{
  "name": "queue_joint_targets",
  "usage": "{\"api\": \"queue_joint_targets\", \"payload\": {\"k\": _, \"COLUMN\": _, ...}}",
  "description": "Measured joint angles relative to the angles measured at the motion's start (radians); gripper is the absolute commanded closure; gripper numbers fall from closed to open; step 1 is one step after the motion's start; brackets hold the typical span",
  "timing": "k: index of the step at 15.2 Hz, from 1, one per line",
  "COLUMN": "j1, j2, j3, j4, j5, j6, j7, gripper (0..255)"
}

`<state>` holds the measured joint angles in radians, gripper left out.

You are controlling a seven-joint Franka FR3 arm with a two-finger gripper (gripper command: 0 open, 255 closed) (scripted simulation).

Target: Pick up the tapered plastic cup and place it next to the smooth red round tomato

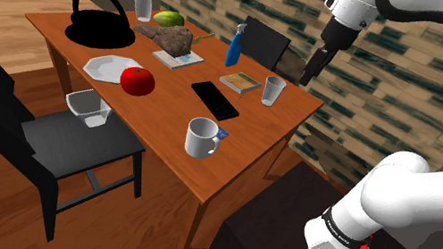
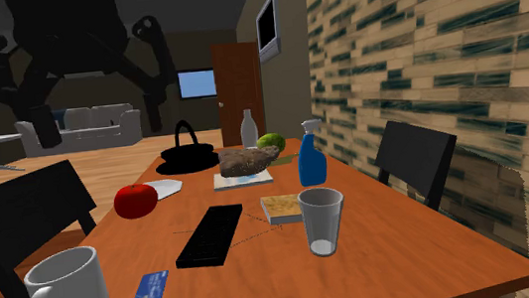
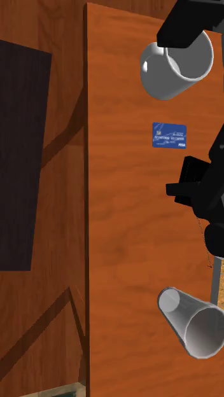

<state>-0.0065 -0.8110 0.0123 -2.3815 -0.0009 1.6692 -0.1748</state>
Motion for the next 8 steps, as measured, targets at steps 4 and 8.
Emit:
{"api": "queue_joint_targets", "payload": {"k": 4, "j1": -0.011, "j2": 0.048, "j3": -0.022, "j4": -0.008, "j5": -0.021, "j6": 0.054, "j7": -0.025, "gripper": 0}}
{"api": "queue_joint_targets", "payload": {"k": 8, "j1": -0.033, "j2": 0.144, "j3": -0.063, "j4": -0.016, "j5": -0.059, "j6": 0.155, "j7": -0.07, "gripper": 0}}
